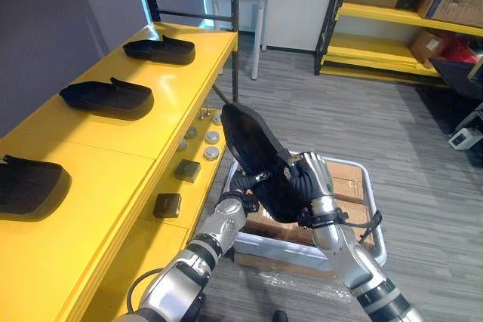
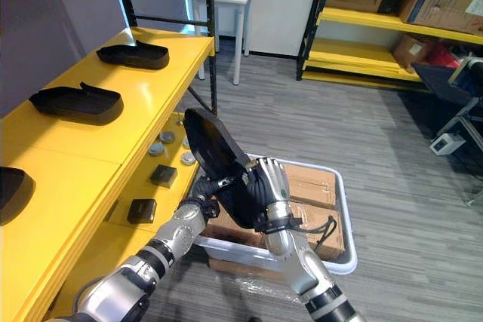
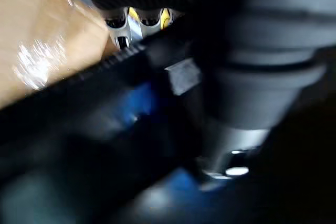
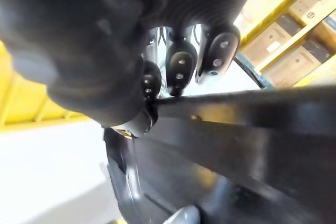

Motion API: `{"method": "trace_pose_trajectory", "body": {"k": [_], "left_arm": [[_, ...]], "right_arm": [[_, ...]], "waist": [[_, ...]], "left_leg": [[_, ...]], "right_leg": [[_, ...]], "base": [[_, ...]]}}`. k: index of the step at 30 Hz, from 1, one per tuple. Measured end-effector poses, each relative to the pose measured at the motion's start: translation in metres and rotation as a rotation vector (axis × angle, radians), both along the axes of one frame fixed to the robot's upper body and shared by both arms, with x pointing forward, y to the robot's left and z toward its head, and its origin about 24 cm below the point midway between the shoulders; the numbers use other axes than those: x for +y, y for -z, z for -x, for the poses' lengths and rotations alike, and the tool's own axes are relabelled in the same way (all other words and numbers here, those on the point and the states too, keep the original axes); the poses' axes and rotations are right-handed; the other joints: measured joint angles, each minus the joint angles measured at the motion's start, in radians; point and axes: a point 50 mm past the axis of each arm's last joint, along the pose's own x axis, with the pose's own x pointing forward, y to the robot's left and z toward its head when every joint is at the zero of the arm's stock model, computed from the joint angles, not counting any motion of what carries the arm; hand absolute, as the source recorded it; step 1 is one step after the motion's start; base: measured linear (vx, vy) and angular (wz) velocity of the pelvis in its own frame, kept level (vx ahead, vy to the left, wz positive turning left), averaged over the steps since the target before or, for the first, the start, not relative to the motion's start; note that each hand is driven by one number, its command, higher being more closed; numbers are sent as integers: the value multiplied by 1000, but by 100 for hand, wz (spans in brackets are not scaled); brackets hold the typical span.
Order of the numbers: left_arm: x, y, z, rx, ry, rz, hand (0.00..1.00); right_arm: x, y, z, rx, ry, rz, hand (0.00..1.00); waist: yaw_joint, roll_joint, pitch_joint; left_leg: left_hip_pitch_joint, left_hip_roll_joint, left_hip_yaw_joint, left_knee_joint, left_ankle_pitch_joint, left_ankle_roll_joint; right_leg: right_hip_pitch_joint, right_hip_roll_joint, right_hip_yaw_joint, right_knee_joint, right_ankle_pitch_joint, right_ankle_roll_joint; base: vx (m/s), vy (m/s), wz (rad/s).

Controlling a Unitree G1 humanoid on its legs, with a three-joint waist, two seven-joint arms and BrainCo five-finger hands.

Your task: Walk over and take plastic housings, then place them on the shelf

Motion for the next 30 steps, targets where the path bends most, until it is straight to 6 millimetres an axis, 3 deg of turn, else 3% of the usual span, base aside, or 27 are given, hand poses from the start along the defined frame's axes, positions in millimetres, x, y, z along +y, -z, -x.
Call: {"method": "trace_pose_trajectory", "body": {"k": [4, 7, 9, 10, 11, 12, 14, 15, 16, 17, 20, 21, 22, 23, 24, 25, 26, 27, 30], "left_arm": [[16, -16, 19, -99, -87, 320, 100], [22, -18, 36, -153, -102, 382, 100], [30, -21, 48, -204, -127, 407, 100], [34, -23, 51, -219, -138, 411, 100], [39, -27, 54, -247, -153, 419, 100], [44, -29, 58, -272, -172, 415, 100], [55, -29, 63, -295, -211, 408, 100], [66, -31, 71, -327, -244, 392, 100], [72, -31, 76, -342, -260, 379, 100], [80, -33, 83, -368, -284, 355, 100], [85, -30, 89, -384, -310, 286, 100], [85, -30, 90, -394, -313, 258, 100], [88, -35, 94, -425, -321, 225, 100], [91, -39, 97, -453, -325, 199, 100], [96, -46, 100, -501, -335, 137, 100], [100, -48, 102, -526, -343, 88, 100], [101, -49, 103, -536, -348, 57, 100], [103, -50, 106, -554, -355, 16, 100], [104, -51, 111, -577, -353, -37, 100]], "right_arm": [[1, 4, 18, -4, -58, -108, 100], [5, 4, 33, -22, -103, -189, 100], [11, 6, 40, -22, -128, -242, 100], [13, 5, 40, -28, -135, -254, 100], [16, 4, 40, -34, -147, -272, 100], [20, 4, 38, -32, -164, -288, 100], [28, 3, 36, -26, -199, -305, 100], [37, 2, 38, -19, -231, -321, 100], [41, 2, 39, -12, -250, -326, 100], [47, 1, 41, -5, -270, -351, 100], [48, 9, 40, 46, -284, -365, 100], [47, 11, 40, 62, -292, -368, 100], [48, 12, 40, 72, -296, -373, 100], [48, 13, 40, 76, -297, -378, 100], [50, 14, 40, 88, -304, -386, 100], [52, 18, 38, 110, -308, -383, 100], [53, 19, 38, 120, -313, -379, 100], [54, 21, 39, 136, -325, -373, 100], [52, 24, 42, 152, -339, -365, 100]], "waist": [[3, 8, -5], [12, 23, -15], [52, 36, -25], [56, 40, -28], [58, 47, -31], [67, 53, -34], [76, 57, -36], [93, 51, -41], [100, 46, -46], [102, 43, -50], [101, 52, -53], [97, 49, -53], [86, 52, -52], [79, 54, -51], [70, 56, -49], [69, 58, -48], [70, 60, -46], [69, 62, -45], [57, 55, -43]], "left_leg": [[-5, -5, -87, 2, 10, -4], [-36, -23, -198, 14, 20, -1], [-76, -34, -231, 20, 20, 5], [-92, -22, -191, 27, 18, 6], [-117, 5, -82, 47, 19, 9], [-130, 42, 63, 75, 19, 41], [-129, 76, 220, 105, 30, 60], [-125, 55, 260, 101, 47, 82], [-123, 32, 257, 87, 47, 83], [-115, -16, 238, 60, 40, 89], [-54, -101, 165, 13, 39, 123], [-22, -132, 121, 4, 26, 138], [-5, -146, 67, 3, 12, 152], [-4, -145, 39, 4, 7, 157], [-5, -142, -23, 4, 0, 167], [-2, -142, -77, 5, -1, 167], [0, -143, -101, 5, -1, 167], [0, -148, -157, 9, 3, 161], [-15, -171, -298, 26, 0, 137]], "right_leg": [[50, -4, -92, 1, -20, 6], [94, -16, -208, 1, -45, 13], [129, -34, -317, 2, -65, 20], [137, -39, -352, 2, -69, 25], [150, -52, -423, 9, -79, 35], [157, -68, -469, 30, -94, 49], [168, -96, -510, 61, -116, 70], [172, -132, -537, 79, -125, 84], [172, -152, -545, 87, -129, 88], [171, -202, -564, 141, -152, 95], [169, -348, -601, 413, -176, 88], [156, -414, -579, 563, -149, 42], [100, -449, -463, 710, -105, -41], [63, -437, -384, 776, -133, -36], [-6, -366, -257, 867, -245, -23], [-41, -285, -178, 862, -313, -11], [-54, -250, -151, 832, -336, -11], [-69, -181, -94, 743, -366, -8], [-92, -71, 92, 494, -362, -2]], "base": [[-9, 6, 55], [0, 7, 126], [-10, 33, 138], [5, 22, 158], [51, 37, 162], [93, 55, 149], [164, 131, 92], [181, 181, 66], [195, 216, 67], [224, 245, 72], [232, 275, 89], [226, 347, 123], [167, 266, 121], [154, 127, 136], [198, -35, 146], [201, -85, 147], [194, -109, 144], [119, -82, 114], [101, -162, 152]]}}
